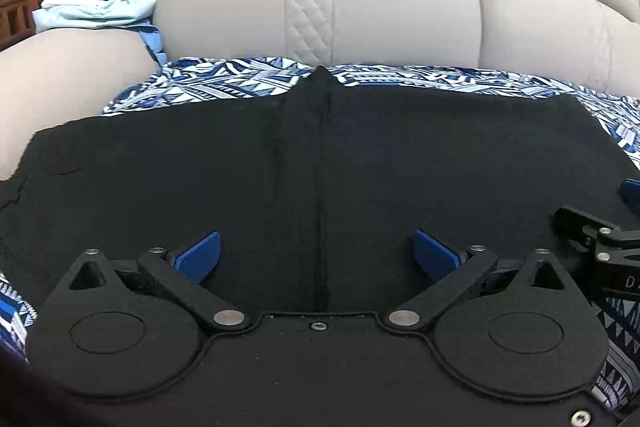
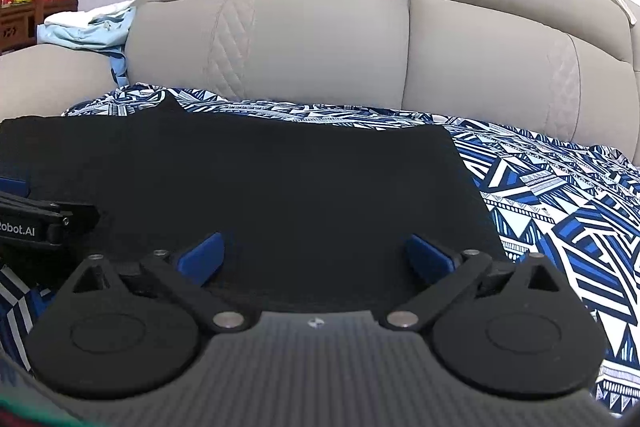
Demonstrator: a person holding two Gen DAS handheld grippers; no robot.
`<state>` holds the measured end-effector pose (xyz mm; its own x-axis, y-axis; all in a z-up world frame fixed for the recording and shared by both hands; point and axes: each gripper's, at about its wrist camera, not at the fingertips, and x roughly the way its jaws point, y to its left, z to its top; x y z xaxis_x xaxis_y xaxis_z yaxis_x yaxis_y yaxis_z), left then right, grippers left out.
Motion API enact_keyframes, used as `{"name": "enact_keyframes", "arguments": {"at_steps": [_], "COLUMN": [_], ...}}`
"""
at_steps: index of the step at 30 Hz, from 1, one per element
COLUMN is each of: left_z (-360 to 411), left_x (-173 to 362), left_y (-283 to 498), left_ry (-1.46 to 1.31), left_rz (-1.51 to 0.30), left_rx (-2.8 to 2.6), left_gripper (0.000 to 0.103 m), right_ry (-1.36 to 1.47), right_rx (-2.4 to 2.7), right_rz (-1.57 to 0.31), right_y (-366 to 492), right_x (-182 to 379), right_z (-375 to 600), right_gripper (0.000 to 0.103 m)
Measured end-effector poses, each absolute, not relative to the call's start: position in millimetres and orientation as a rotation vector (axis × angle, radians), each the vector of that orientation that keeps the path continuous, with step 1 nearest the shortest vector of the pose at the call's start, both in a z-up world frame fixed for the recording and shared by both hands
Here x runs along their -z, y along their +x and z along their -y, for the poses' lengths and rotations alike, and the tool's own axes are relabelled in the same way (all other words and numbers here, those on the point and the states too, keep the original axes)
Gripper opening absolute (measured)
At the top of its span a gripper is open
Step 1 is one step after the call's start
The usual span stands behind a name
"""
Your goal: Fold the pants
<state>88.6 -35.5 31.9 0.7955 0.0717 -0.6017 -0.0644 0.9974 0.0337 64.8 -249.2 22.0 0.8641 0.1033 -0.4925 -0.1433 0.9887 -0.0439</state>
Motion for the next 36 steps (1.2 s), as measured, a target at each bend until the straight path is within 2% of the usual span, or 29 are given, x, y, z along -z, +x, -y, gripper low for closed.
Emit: {"name": "enact_keyframes", "arguments": {"at_steps": [6, 11, 21, 29, 36], "left_z": [14.3, -27.7, -88.7, -132.8, -166.7], "left_x": [-48.4, -57.5, -56.9, -57.0, -50.2], "left_y": [74.3, 64.4, 53.2, 38.2, 23.8], "left_ry": [-0.022, -0.173, -0.197, -0.331, -0.45], "left_rz": [-0.577, -0.552, -0.574, -0.579, -0.566], "left_rx": [-0.107, -0.053, -0.157, -0.197, -0.238], "left_gripper": [0.103, 0.103, 0.103, 0.103, 0.103], "right_ry": [0.0, -0.013, -0.042, -0.091, -0.121], "right_rx": [-0.146, -0.181, -0.289, -0.358, -0.367], "right_rz": [-0.456, -0.452, -0.479, -0.443, -0.417], "right_y": [66.4, 70.5, 66.6, 58.6, 51.2], "right_x": [-31.4, -32.3, -23.8, -17.8, -14.0], "right_z": [245.7, 231.1, 184.3, 136.0, 133.1], "right_gripper": [0.103, 0.103, 0.103, 0.103, 0.103]}}
